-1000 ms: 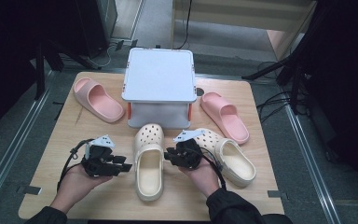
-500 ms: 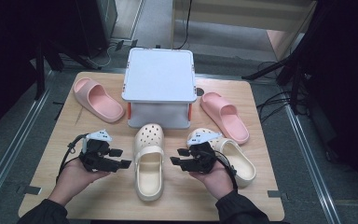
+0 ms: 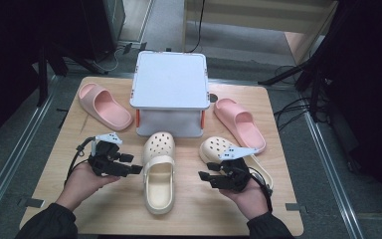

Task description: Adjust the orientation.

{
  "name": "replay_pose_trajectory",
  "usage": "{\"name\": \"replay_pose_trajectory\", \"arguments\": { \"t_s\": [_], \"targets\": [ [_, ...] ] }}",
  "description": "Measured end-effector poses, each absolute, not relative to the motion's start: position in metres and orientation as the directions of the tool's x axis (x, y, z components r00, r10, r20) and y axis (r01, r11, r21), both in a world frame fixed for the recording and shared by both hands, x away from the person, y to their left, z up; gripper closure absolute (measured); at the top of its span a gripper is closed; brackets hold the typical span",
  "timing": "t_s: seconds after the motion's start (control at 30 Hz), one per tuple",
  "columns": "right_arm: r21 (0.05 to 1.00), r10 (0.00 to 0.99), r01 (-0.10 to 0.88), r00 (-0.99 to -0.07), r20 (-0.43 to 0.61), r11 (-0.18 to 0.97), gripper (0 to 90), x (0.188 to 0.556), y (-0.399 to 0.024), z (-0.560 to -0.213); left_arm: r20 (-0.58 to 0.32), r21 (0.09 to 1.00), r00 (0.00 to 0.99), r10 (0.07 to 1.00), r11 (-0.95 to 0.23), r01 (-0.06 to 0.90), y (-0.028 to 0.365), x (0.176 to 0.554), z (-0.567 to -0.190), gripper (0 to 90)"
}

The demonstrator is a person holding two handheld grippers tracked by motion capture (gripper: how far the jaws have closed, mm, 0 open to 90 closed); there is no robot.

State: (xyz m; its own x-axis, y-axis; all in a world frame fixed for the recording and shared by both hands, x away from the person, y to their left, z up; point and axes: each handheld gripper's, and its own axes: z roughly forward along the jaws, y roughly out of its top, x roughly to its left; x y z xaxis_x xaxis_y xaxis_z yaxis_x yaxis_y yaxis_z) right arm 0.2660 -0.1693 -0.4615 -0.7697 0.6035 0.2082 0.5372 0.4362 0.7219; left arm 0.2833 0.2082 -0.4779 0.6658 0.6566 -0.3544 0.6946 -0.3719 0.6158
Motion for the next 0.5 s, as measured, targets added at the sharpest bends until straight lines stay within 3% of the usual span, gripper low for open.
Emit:
{"name": "replay_pose_trajectory", "arguments": {
  "t_s": [0.5],
  "targets": [
    [0.711, 0.666, 0.575, -0.718, 0.202, 0.404, 53.3, 0.254, -0.210, -0.460, -0.363, 0.614, 0.666, 0.652, -0.371, 0.697, 0.206, 0.297, -0.476, 35.2]
  ]
}}
